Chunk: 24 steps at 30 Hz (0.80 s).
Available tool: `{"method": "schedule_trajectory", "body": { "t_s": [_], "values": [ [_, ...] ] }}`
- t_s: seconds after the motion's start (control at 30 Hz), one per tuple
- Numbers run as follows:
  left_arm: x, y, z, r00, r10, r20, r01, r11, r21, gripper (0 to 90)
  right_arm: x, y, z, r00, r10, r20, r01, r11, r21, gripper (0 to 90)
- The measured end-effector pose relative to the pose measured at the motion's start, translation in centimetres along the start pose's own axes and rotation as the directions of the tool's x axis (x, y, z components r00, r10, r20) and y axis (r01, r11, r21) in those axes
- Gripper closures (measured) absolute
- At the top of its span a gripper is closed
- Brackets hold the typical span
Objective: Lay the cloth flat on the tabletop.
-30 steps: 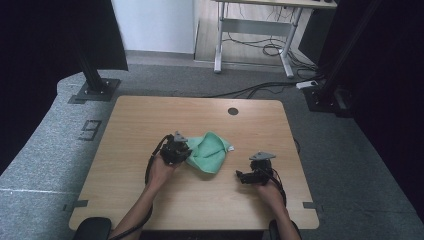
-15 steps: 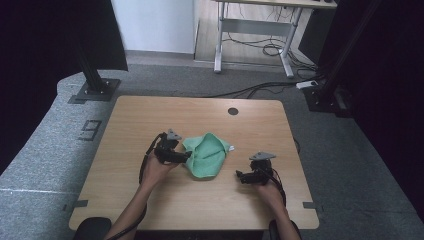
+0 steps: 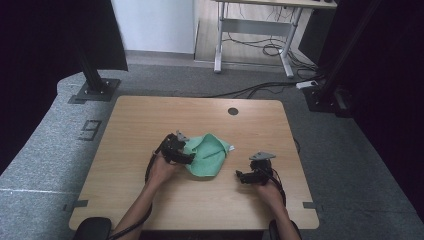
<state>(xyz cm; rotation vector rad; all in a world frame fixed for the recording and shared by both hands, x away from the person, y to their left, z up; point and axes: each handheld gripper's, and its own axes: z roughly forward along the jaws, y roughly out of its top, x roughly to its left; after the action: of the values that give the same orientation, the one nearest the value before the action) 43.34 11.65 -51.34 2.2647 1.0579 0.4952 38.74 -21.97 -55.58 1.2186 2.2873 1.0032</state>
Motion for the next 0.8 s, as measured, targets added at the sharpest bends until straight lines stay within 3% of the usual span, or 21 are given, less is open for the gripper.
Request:
{"method": "schedule_trajectory", "body": {
  "t_s": [0.1,0.37,0.5,0.6,0.67,0.7,0.8],
  "values": [
    [1.3,-1.8,-1.0,0.9984,-0.054,-0.018,0.054,0.9985,0.0,20.2,0.0,0.0,0.0,1.0,0.0,0.0,0.0,1.0,0.0,7.1],
    [2.7,-4.3,-1.7,0.9935,-0.101,-0.054,0.103,0.9942,0.033,20.5,0.0,0.0,0.0,1.0,-0.001,0.0,0.001,1.0,0.0,7.0],
    [2.8,-3.6,-2.2,0.9945,-0.099,-0.032,0.099,0.9949,-0.023,18.7,0.0,0.1,0.1,1.0,-0.001,0.003,0.001,1.0,0.002,7.5],
    [2.6,-3.1,-2.2,0.996,-0.085,-0.03,0.084,0.996,-0.032,17.7,-0.1,0.3,0.0,0.9999,0.009,0.007,-0.009,1.0,0.017,11.6],
    [2.6,-2.8,-1.9,0.9968,-0.072,-0.035,0.071,0.9971,-0.027,16.5,-0.2,0.6,-0.1,0.9997,0.025,0.006,-0.025,0.999,0.022,13.3],
    [2.7,-2.7,-1.7,0.9966,-0.071,-0.04,0.07,0.9972,-0.024,16.0,-0.2,0.8,-0.1,0.9984,0.053,-0.021,-0.053,0.998,0.017,13.5],
    [3.3,-3.0,-1.1,0.995,-0.074,-0.067,0.074,0.9973,-0.004,15.9,-0.1,1.1,0.0,0.998,0.056,-0.027,-0.056,0.998,0.016,13.7]
  ]
}}
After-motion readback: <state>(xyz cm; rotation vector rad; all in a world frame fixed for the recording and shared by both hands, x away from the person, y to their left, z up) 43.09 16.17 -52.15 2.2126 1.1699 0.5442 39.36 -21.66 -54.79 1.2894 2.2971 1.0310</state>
